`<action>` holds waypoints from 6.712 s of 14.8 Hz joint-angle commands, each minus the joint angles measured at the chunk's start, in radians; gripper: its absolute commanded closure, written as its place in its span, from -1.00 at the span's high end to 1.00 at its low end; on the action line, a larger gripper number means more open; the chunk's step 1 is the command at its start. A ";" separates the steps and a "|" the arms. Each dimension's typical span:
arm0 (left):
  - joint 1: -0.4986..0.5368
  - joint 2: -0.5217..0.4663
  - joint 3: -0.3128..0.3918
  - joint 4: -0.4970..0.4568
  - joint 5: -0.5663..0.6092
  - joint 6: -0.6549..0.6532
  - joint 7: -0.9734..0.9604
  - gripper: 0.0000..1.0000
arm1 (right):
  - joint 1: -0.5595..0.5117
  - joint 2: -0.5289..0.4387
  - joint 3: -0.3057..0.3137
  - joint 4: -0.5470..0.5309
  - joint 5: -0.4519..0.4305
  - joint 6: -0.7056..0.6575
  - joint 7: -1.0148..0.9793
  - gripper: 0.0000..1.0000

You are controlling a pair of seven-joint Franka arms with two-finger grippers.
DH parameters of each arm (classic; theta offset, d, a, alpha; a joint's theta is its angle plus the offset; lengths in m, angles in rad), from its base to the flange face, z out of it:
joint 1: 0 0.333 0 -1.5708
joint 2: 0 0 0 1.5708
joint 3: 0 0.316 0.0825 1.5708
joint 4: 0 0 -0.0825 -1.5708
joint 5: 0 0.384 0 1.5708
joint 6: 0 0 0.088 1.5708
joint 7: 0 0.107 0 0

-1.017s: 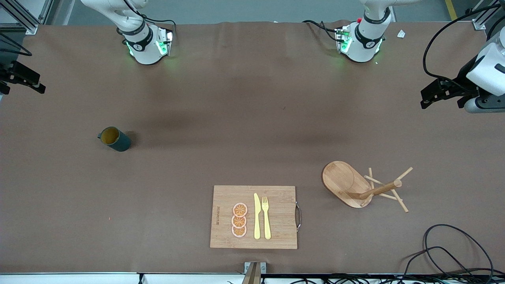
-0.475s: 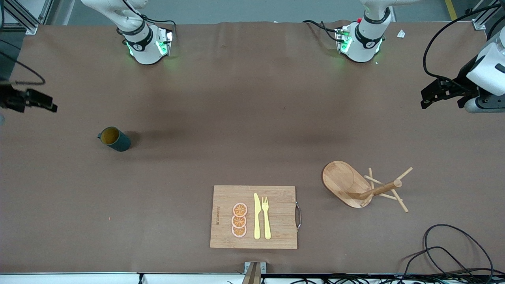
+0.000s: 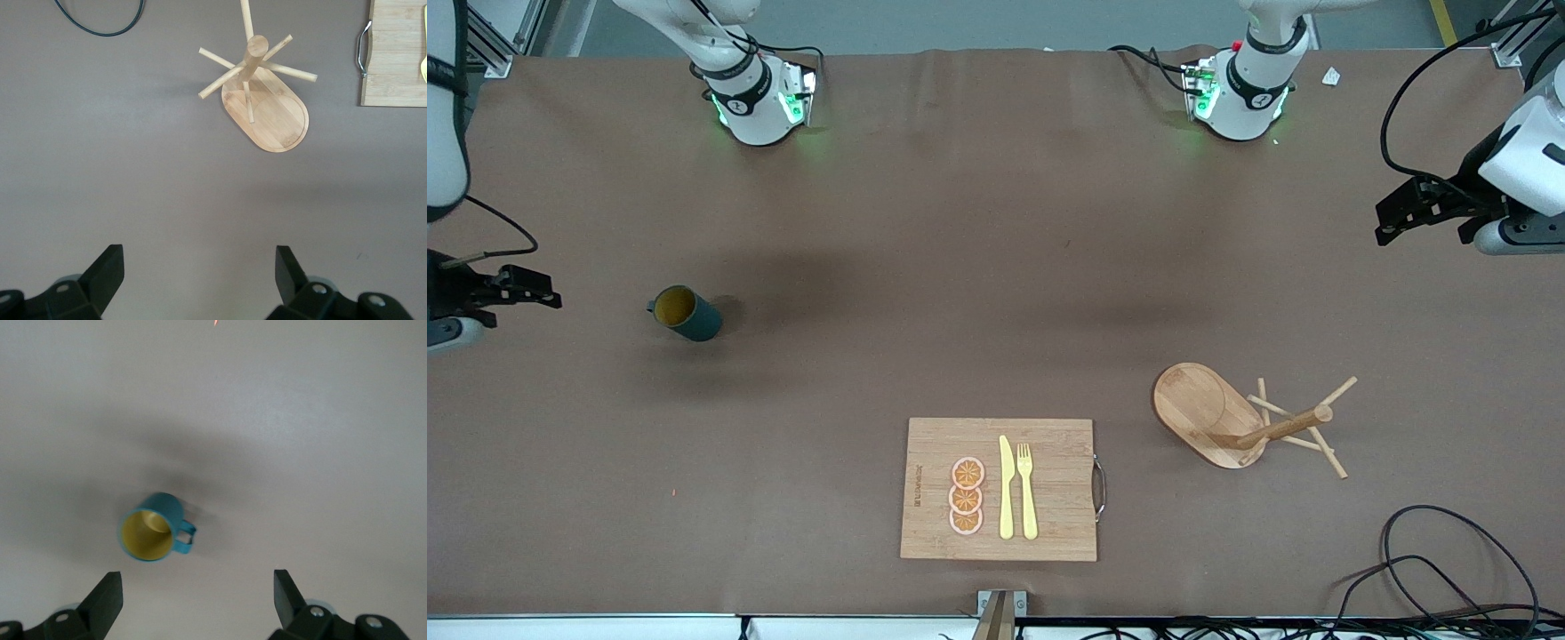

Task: Pass cup and hang on rack
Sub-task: 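Reach the right gripper to the teal mug and grasp its rim, then lift the teal mug with the right gripper toward the table middle, then set the mug down, open the right gripper while the left gripper approaches, then withdraw the right gripper while the left gripper moves above the mug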

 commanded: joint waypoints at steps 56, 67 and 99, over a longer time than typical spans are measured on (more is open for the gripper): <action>0.005 0.047 0.001 0.019 0.004 0.005 0.214 1.00 | 1.009 0.336 0.033 0.107 0.118 0.317 1.371 -0.99; 0.008 0.058 -0.010 0.019 -0.087 0.005 0.111 1.00 | 1.086 0.433 0.031 0.107 0.069 0.449 1.451 -0.90; -0.428 0.301 -0.512 0.052 0.362 -0.012 -1.450 1.00 | 0.182 -0.027 0.024 0.239 -0.025 -0.307 0.563 1.00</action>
